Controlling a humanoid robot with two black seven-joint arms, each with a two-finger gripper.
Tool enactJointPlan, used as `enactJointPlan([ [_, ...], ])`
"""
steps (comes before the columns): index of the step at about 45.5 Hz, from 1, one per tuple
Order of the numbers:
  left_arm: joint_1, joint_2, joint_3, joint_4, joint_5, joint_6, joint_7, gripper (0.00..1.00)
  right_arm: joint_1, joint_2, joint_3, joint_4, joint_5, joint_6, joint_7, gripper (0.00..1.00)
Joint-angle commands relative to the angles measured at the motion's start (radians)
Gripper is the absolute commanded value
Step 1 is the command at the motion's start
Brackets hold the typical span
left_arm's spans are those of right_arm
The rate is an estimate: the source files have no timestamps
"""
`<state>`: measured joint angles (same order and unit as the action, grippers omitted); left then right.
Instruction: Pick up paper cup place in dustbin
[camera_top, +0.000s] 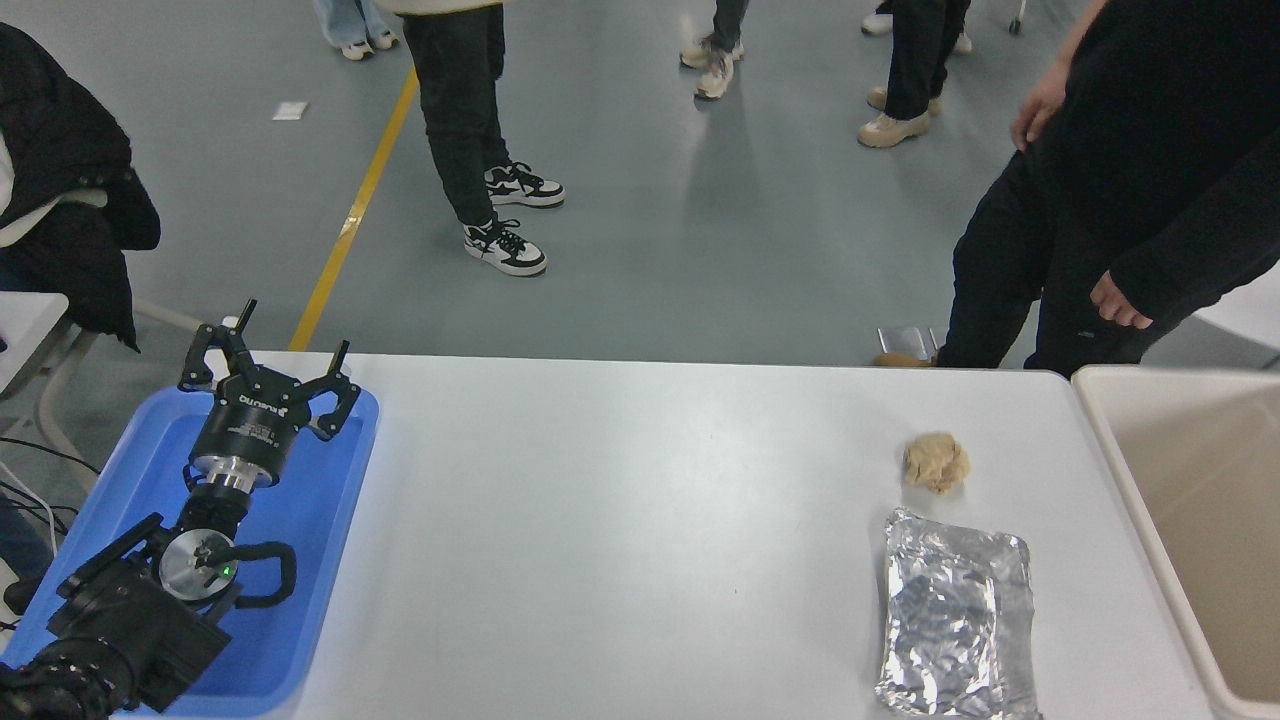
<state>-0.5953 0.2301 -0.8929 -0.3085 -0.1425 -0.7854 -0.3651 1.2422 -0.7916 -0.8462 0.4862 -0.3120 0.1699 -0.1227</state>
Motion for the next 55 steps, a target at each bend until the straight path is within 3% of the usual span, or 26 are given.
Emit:
enactJointPlan([
  [1, 0.0, 0.0, 0.0, 0.0, 0.0, 0.0, 0.0, 1.0, -0.32, 0.146, 0.102, -0.218, 0.132, -0.153, 0.0, 0.0],
  [14, 0.0, 0.0, 0.0, -0.001, 0.0, 0.0, 0.0, 1.0, -0.549, 0.37, 0.217, -0.439, 0.186, -0.227, -0.002, 0.0],
  [33, 0.0, 0.0, 0.0, 0.0, 0.0, 0.0, 0.0, 1.0, -0.612, 0.397, 0.295, -0.466, 0.186, -0.288, 0.0, 0.0],
  [37, 0.0, 0.0, 0.0, 0.0, 0.0, 0.0, 0.0, 1.0, -0.612, 0.388, 0.295, -0.465, 0.186, -0.294, 0.0, 0.48],
  [42, 0.0, 0.0, 0.0, 0.0, 0.0, 0.0, 0.0, 1.0, -0.613, 0.379, 0.294, -0.462, 0.189, -0.305, 0.0, 1.0],
  [55, 0.0, 0.0, 0.0, 0.0, 0.0, 0.0, 0.0, 1.0, -0.526, 0.347, 0.266, -0.373, 0.185, -0.291, 0.0, 1.0],
])
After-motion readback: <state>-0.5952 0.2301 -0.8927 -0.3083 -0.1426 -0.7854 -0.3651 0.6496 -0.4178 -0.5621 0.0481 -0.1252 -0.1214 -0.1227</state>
